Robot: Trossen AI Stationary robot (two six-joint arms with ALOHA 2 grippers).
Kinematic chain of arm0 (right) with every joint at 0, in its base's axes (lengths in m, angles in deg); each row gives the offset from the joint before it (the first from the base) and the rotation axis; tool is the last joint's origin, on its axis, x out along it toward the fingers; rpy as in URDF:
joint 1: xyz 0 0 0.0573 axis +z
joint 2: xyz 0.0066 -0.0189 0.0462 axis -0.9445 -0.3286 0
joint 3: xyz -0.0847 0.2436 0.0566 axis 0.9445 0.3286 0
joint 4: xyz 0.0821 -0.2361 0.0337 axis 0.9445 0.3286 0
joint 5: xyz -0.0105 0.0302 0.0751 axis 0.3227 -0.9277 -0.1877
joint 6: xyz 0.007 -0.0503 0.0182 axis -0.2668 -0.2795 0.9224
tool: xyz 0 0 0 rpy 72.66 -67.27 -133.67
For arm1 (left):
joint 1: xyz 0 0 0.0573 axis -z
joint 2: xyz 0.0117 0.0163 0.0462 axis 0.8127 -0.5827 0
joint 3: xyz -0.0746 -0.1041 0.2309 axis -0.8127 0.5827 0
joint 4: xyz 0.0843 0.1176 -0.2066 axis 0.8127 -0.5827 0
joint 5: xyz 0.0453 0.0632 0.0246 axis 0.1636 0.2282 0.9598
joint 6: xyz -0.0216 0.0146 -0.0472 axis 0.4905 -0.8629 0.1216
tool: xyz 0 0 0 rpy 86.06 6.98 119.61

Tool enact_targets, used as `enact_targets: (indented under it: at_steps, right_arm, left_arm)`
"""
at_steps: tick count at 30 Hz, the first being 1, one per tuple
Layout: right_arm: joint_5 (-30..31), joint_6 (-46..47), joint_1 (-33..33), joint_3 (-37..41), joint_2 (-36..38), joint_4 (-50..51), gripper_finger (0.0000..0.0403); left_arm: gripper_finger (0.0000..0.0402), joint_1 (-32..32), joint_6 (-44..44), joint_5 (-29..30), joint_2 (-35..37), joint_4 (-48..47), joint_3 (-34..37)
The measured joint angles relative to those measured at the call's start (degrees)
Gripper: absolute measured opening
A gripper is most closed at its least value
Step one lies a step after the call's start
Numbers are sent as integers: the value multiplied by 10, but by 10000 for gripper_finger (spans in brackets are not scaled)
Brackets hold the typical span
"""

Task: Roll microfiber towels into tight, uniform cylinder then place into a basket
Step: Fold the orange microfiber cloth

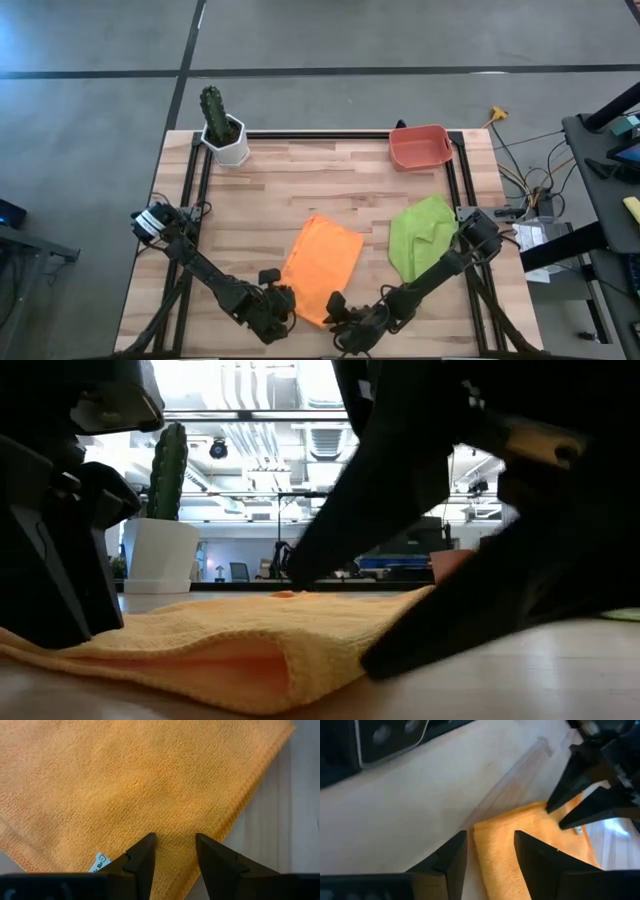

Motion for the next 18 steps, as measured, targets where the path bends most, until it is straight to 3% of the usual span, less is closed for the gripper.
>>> enact_targets:
  at_steps: [9,18]
  right_arm:
    - [-13,-9,-15,-9,-18,-11,105]
    - [-77,17,-35,-8,-20,-6,63]
  left_arm:
    - [128,0,0,3,0,1,-3]
    - [128,0,0,-4,1,1,-13]
